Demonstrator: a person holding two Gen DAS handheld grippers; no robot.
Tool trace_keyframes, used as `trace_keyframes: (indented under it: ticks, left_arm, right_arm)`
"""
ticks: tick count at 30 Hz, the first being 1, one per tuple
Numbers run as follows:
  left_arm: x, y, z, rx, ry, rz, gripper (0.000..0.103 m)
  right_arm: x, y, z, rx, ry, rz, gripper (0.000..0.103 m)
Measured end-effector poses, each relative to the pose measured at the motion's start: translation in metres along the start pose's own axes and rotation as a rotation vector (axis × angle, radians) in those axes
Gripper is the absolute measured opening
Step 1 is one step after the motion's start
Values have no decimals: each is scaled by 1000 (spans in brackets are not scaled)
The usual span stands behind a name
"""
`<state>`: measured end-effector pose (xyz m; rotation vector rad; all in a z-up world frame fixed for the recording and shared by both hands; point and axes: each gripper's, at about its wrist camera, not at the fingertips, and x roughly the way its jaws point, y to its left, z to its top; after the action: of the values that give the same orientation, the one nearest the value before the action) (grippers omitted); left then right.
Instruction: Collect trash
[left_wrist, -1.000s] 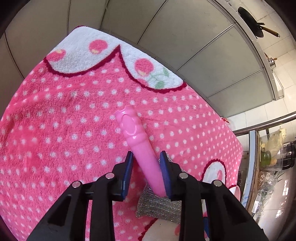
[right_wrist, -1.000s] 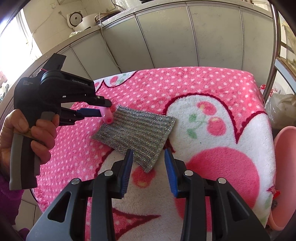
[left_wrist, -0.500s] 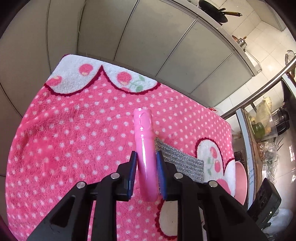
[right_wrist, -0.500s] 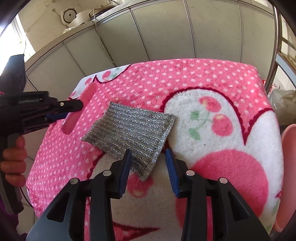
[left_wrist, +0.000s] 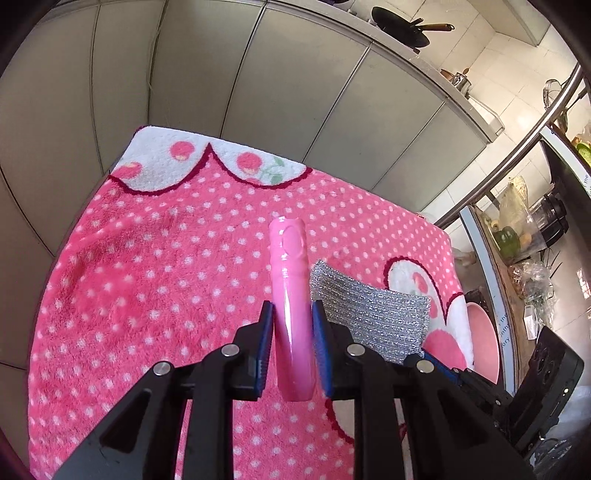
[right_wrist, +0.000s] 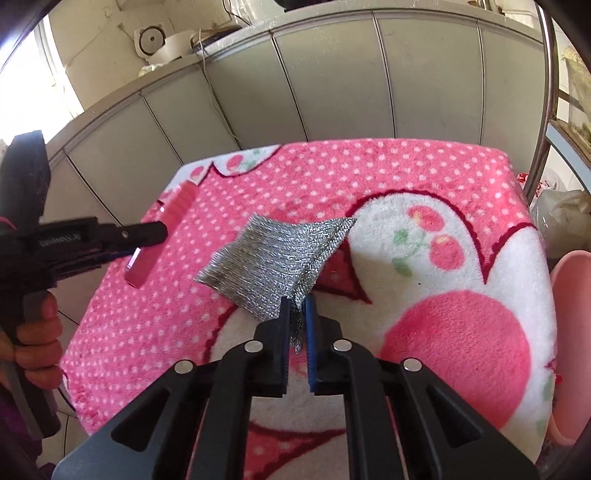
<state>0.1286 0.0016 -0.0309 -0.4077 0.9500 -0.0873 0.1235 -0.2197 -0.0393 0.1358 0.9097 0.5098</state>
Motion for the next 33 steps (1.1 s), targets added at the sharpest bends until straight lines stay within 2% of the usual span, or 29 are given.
trace_keyframes:
  ticks: [7,19,33]
  left_arm:
    - [-23,-9,-15,63,-52,-1,20]
    - [-46,-22,-48,137,-72,11,20]
    - [-59,-67,-76,289,-114,37,20]
  right_arm:
    - [-46,7,-5,2,-61,21,7]
    - [-97,13,-14,-6,-152,-7,7]
    - [-142,9,-25,12,-232,-50,7]
